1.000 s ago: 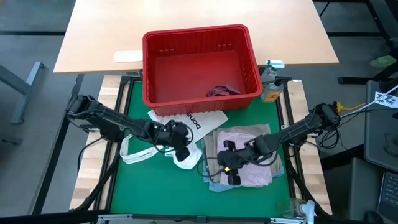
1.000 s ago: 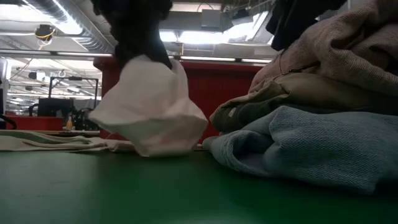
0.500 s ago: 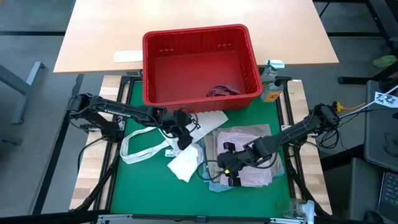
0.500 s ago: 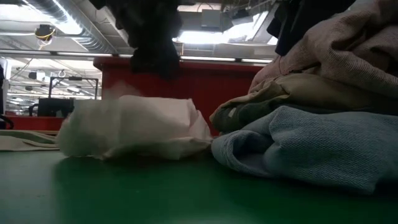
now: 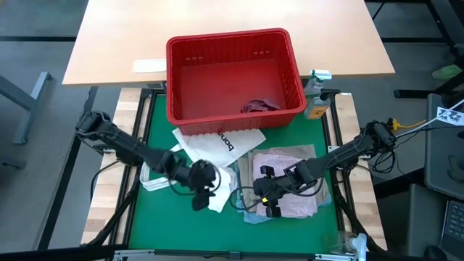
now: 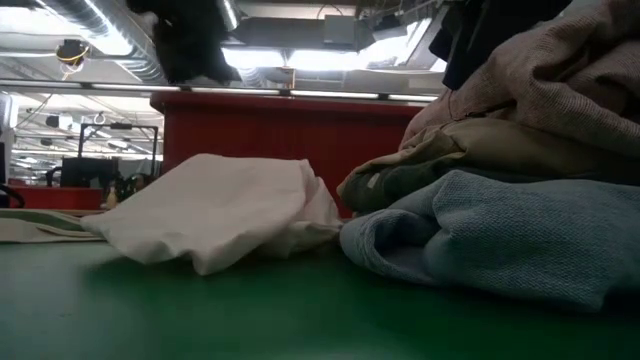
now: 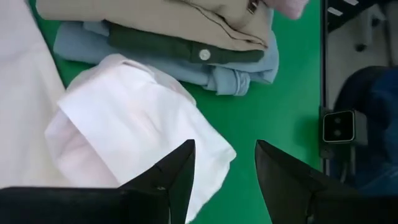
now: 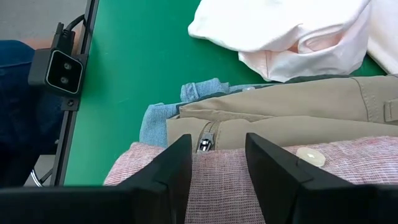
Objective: Fold laundry
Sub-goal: Fold the white underwear
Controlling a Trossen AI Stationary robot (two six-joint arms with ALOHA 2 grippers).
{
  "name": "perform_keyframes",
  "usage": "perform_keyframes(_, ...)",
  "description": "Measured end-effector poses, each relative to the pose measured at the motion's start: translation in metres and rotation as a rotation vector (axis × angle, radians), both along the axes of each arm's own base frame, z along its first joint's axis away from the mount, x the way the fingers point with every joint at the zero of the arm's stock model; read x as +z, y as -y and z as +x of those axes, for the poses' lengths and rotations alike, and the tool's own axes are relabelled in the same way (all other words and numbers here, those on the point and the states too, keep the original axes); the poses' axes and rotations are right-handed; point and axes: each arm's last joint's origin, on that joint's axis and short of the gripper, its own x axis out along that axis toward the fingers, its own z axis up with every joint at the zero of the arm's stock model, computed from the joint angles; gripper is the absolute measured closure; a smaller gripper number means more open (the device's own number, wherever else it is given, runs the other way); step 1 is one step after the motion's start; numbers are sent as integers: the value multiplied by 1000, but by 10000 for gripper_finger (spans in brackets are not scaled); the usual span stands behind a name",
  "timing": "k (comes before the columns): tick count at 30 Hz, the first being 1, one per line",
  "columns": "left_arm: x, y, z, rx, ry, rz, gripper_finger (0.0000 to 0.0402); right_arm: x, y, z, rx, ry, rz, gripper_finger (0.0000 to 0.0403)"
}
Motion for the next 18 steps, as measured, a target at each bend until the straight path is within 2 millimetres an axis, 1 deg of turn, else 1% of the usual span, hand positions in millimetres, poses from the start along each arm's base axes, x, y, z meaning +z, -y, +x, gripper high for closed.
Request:
perform_keyframes(2,0,12,-6,25,10,30,241,0,0,0,-1,0,0,251)
perform_keyframes(4,-2,20,-12,56,-10,53,241,0,0,0,-1,0,1,251)
perform_keyframes(8,-11,23,-27,169,-123,73,241,0,0,0,-3,0,2,251)
perform_keyframes(14,-43,21,-45,314,-234,23,241,0,0,0,-3,0,2,251)
perform_keyframes(18,-68,16,-54,372,-258,-14,241,0,0,0,-4,2,3,251)
